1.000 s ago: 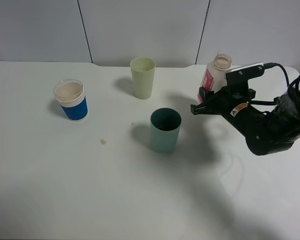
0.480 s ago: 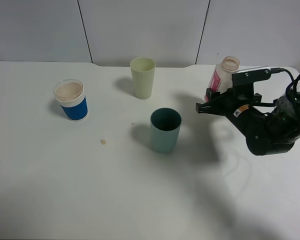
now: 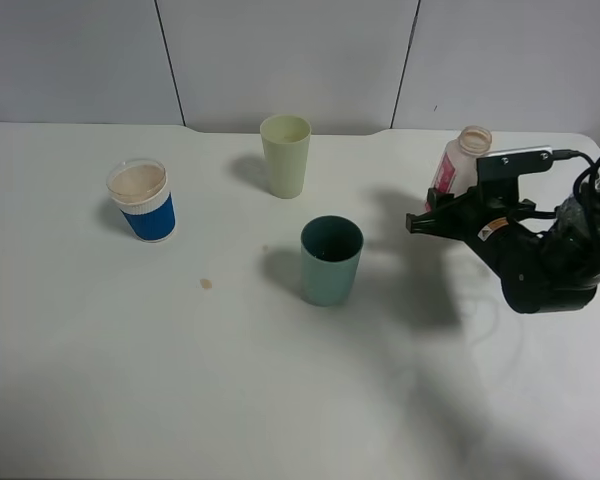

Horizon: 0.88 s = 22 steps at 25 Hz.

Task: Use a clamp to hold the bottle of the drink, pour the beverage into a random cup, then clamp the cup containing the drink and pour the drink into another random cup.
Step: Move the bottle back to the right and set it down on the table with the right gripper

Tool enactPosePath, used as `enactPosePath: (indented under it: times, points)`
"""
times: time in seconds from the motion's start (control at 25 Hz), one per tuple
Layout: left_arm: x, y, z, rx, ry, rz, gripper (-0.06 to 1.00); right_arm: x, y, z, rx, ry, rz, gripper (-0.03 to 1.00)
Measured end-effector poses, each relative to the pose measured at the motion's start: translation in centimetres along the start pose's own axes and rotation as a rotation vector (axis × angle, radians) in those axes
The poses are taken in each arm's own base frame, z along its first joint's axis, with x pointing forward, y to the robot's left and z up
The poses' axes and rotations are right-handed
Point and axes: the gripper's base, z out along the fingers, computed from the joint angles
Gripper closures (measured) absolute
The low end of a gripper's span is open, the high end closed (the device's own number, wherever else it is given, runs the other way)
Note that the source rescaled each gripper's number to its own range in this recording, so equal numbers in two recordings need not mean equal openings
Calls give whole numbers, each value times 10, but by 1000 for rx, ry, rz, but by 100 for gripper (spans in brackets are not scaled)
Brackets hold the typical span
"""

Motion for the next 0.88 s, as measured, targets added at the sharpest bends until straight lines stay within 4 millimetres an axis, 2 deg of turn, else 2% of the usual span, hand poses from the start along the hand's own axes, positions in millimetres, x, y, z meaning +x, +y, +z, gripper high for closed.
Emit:
enactPosePath:
  times: [0.88]
  points:
    - [0, 0, 0, 0, 0, 0, 1, 0, 0, 0, -2, 2, 44, 97]
